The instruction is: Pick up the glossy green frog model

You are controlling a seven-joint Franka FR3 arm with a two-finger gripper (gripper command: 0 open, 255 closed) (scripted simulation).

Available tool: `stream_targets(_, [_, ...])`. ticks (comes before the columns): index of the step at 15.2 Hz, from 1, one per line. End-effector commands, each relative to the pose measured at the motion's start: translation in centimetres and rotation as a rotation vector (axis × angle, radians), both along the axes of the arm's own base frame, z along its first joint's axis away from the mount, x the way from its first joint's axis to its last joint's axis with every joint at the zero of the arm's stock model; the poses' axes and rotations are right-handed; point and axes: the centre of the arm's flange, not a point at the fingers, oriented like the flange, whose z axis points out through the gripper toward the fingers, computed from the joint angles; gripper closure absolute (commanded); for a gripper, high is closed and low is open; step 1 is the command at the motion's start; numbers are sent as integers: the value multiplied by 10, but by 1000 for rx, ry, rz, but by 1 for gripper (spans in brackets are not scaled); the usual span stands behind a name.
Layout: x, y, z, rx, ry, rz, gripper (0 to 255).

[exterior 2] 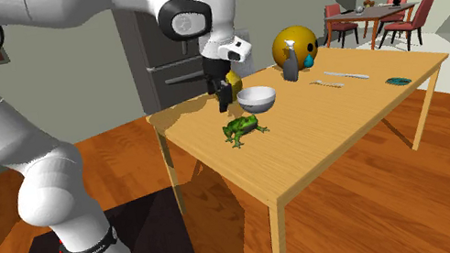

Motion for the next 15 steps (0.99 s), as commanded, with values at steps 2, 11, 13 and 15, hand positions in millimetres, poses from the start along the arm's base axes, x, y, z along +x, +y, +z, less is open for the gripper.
stream_targets(2, [32,11,-25,52,33,-29,0])
stream_targets(11, [124,46,-99,203,131,-109,0])
stream_targets(13, [143,54,-116,237,152,-127,0])
stream_targets(15, [163,63,-133,270,174,-145,0])
